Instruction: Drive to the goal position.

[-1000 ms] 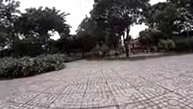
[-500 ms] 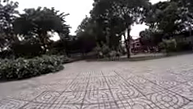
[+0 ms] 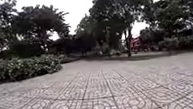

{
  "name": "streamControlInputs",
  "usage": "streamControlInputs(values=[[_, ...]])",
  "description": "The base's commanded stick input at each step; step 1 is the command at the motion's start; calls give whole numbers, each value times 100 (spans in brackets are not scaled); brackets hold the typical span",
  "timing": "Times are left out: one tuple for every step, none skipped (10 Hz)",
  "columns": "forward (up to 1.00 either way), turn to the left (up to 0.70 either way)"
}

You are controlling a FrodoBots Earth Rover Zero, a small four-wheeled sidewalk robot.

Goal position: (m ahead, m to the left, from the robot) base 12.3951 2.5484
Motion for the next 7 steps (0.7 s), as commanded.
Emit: streamControlInputs(values=[[70, 9], [70, 27], [70, 27], [70, 0], [70, 14], [70, 10], [70, 0]])
